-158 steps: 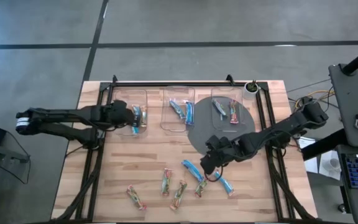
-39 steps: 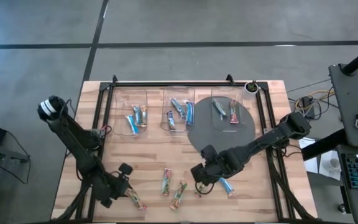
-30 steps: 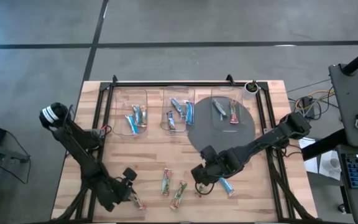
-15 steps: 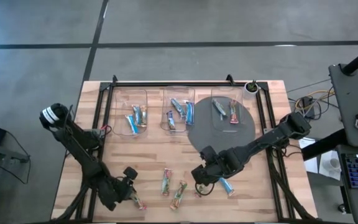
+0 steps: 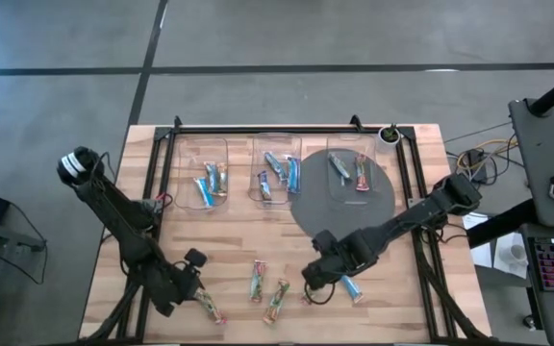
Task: Pick and place Granola Bars by type
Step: Put the red granola bar into the right transparent container
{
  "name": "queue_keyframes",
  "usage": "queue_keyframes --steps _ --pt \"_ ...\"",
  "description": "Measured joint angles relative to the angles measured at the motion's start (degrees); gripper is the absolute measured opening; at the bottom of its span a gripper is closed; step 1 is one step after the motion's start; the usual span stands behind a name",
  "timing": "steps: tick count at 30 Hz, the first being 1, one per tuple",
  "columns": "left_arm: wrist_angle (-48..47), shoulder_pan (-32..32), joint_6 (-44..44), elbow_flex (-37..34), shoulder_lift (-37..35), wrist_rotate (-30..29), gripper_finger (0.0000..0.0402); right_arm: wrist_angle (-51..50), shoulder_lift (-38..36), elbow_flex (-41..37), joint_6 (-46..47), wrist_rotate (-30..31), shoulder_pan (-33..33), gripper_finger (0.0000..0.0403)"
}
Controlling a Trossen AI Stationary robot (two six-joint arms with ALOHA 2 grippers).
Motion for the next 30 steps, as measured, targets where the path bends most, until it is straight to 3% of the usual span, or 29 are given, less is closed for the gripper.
queue_keyframes --steps 7,16,25,30 --pt "6.82 0.11 3.99 -0.22 6.94 0.42 0.0147 0.21 0.07 -0.04 0.80 0.04 0.02 0.0228" --pt "13.55 0.13 5.52 -1.99 9.78 -0.06 0.0147 0.21 0.11 -0.04 0.02 0.06 -0.02 0.0228" --pt "14.16 0.90 5.40 -2.96 12.99 -0.39 0.0147 0.24 0.11 -0.04 -0.75 0.24 0.00 0.0228" --pt "13.94 2.11 0.12 -2.98 13.04 0.54 0.0143 0.50 0.13 -0.06 -0.82 1.38 -0.02 0.0228"
